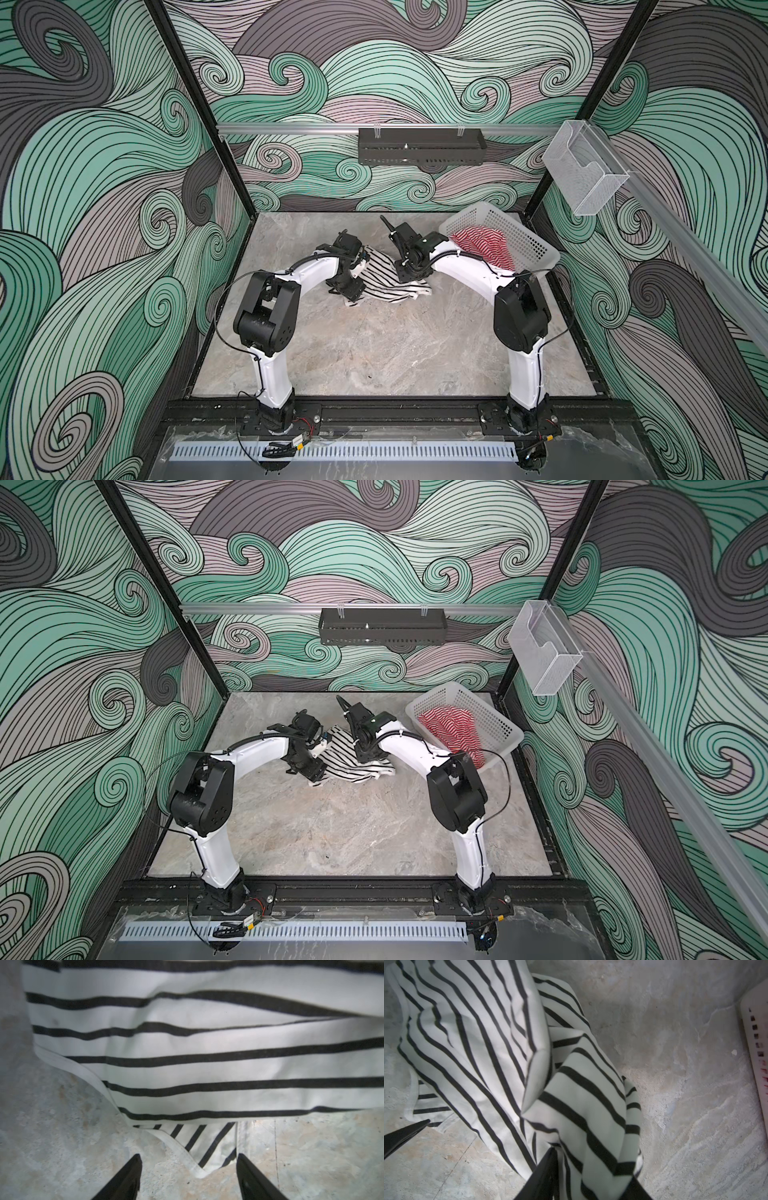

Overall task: Fold and stack tank tops
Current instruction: Rotate the tank top at the center of the table, then smooth out the tank top at the center of the table.

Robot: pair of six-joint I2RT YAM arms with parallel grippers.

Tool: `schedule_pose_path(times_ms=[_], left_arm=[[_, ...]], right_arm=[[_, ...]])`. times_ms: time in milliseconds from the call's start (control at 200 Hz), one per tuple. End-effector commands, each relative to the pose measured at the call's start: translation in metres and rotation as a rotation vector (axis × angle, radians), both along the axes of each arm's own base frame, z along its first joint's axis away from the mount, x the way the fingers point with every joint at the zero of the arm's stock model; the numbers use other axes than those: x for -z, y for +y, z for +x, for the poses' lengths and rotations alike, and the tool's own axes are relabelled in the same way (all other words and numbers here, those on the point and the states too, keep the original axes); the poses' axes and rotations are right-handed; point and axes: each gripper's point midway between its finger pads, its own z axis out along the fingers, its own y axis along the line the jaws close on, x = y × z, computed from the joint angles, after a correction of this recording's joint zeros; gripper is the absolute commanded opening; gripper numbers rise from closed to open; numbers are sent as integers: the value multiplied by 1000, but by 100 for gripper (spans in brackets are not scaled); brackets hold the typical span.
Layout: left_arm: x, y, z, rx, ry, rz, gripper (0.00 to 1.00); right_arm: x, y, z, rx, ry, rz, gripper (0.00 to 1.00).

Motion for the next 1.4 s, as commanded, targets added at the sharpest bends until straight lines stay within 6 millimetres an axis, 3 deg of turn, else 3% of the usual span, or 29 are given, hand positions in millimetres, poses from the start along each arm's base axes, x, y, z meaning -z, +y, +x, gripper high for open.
schedule_pose_path(times_ms=[0, 100, 185, 325, 465, 646, 771, 896, 1041, 1081, 1121, 1156, 1261, 1396], left_arm=[[3, 7, -7, 36, 13, 71, 68], [14, 19, -5, 41, 9, 159, 60], [20, 40, 12, 10, -45, 305, 51], [25, 69, 45, 10, -128, 501, 49], [23, 91, 85, -51, -155, 552, 49], [-4, 133, 156, -211, -219, 581, 49], [-45, 139, 178, -314, -262, 476, 56], [-83, 115, 159, -325, -308, 290, 64], [-93, 79, 107, -225, -300, 163, 71], [-91, 70, 92, -190, -291, 142, 72], [-88, 60, 76, -152, -276, 120, 73], [-85, 50, 61, -116, -256, 95, 73], [-82, 34, 30, -63, -217, 20, 74], [-84, 43, 21, -78, -247, 32, 75]], right_arm=[[-20, -16, -3, 49, -32, 16, 44], [-10, -17, -13, 44, 8, 27, 43], [-3, -15, -20, 45, 41, 54, 42], [4, -9, -29, 43, 74, 81, 42], [5, -10, -34, 57, 76, 81, 44], [17, 0, -39, 61, 104, 118, 44], [34, 21, -38, 51, 145, 150, 44], [46, 47, -42, 31, 183, 185, 39], [63, 65, -55, 2, 231, 182, 36], [67, 69, -58, -3, 242, 190, 24], [68, 76, -61, -14, 254, 211, 0], [67, 84, -62, -25, 260, 237, 0], [42, 109, -57, -48, 230, 351, 0], [-23, 156, -47, -94, 180, 626, 0]])
